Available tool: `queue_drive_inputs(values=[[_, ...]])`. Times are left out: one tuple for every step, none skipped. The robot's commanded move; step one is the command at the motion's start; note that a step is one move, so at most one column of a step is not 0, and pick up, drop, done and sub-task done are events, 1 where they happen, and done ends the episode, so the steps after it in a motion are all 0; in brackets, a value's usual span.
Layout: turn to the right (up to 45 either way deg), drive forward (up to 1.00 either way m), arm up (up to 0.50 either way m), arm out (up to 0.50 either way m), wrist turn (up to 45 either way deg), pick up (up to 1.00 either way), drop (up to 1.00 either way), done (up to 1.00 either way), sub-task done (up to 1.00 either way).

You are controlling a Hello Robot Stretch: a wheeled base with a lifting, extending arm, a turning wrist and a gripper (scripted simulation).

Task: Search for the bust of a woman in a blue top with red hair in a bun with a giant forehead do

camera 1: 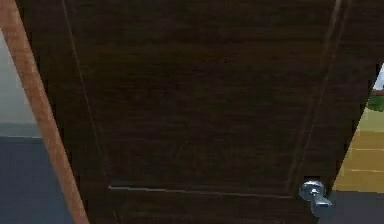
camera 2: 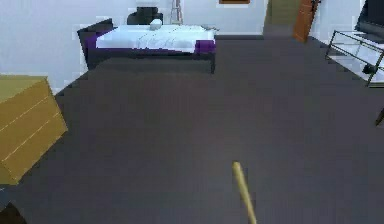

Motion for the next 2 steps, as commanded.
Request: queue_drive_inputs(values=[[-45.0, 0.0, 0.0, 0.0, 0.0, 0.0, 0.0, 0.0, 0.0], [-24.0, 0.0, 0.0, 0.0, 0.0, 0.0, 0.0, 0.0, 0.0]])
